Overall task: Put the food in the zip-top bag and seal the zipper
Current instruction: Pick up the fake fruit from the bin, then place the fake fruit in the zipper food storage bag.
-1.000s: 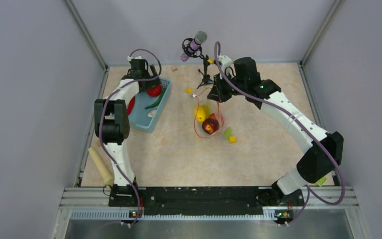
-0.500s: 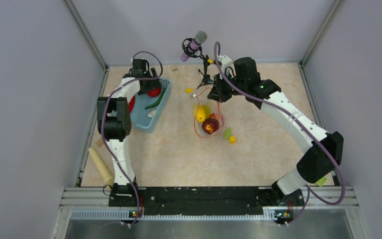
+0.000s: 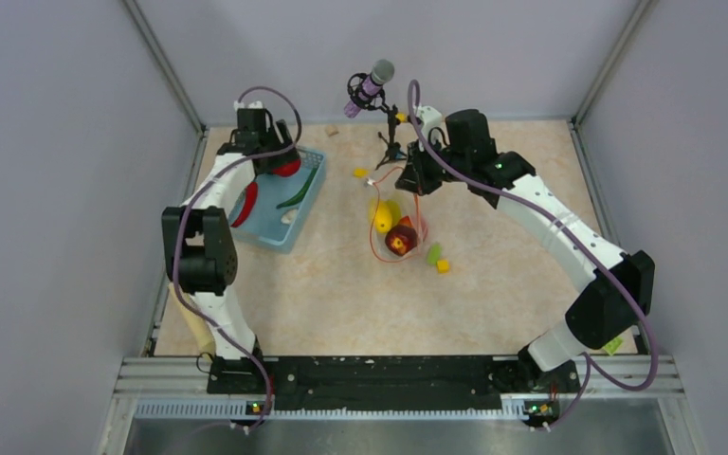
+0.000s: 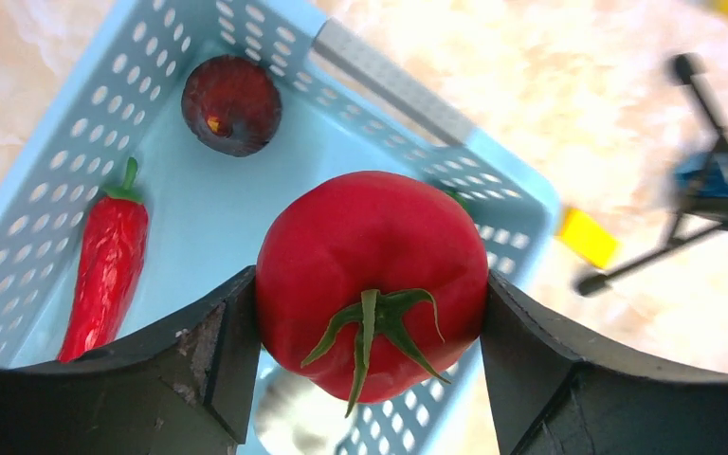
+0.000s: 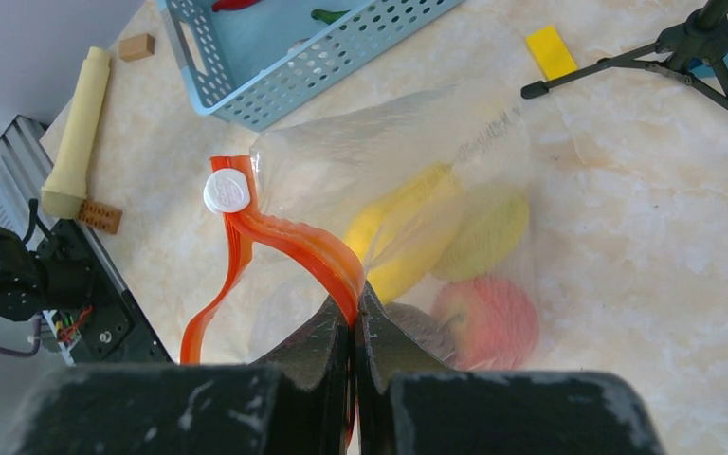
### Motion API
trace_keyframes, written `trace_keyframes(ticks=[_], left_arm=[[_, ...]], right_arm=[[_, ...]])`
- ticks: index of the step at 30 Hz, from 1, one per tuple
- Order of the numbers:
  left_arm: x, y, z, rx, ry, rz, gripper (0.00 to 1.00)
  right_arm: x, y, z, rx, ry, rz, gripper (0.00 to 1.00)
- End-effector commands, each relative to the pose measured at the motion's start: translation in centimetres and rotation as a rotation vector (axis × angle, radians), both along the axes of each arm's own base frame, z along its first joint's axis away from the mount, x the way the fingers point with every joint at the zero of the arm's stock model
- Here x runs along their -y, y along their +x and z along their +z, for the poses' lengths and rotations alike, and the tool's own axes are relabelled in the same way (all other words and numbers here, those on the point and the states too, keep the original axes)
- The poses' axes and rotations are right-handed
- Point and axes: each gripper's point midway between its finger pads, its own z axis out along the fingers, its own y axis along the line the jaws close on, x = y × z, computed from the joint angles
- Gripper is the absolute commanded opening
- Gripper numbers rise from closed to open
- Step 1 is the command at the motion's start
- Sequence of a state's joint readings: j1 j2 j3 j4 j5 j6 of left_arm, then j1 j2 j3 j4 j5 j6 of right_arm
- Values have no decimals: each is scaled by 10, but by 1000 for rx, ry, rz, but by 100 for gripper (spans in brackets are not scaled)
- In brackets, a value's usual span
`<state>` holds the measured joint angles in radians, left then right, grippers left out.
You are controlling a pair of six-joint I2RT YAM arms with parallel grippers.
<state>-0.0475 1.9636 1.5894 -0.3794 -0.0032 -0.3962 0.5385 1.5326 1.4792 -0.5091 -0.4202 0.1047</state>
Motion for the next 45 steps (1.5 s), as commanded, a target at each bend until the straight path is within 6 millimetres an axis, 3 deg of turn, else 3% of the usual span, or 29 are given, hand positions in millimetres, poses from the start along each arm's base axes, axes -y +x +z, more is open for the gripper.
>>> trace_keyframes(ticks=[1,7,11,14,19,24,29,32,38,45], left_arm=[[16,-6,104,286,-100,-47,37],[59,-46,163,433,-190,-175,34],[100,-87,206,549,-309,-309,31],[144,-132,243,662,-331,-451,30],[213,-221,278,833,-379,-827,32],[254,-277,280,904,-407,-1069,33],[287,-318,249,954,-237,-1373,32],[294,-328,228,1009,-78,-1468,28],[288,-312,201,947,130,-1480,26],[275,-263,177,825,344,-1328,24]], right_arm=[[-7,7,19,61,43,26,0],[-10,9,15,46,46,34,0],[-12,10,14,36,48,34,0],[-12,10,14,33,51,34,0],[-8,10,17,47,46,14,0],[-2,6,25,68,47,-5,0],[5,0,34,98,51,-21,0],[8,-4,39,118,59,-24,0],[10,-6,42,129,68,-30,0],[10,-6,42,126,67,-30,0]])
